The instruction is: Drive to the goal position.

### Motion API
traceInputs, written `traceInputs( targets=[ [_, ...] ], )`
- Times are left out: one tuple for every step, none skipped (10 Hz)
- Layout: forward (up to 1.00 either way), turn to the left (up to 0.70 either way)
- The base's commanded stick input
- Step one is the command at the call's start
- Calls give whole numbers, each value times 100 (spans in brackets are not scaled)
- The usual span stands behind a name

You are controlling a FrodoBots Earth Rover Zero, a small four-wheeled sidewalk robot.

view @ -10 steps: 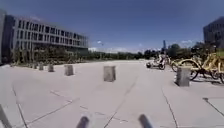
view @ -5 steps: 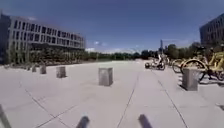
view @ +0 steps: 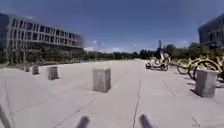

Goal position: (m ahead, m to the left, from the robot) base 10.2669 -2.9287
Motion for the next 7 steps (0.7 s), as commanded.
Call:
traceInputs(
  targets=[
    [100, -39],
    [100, -39],
    [100, -39],
    [100, -39],
    [100, -39],
    [100, -1],
    [100, 1]
  ],
)
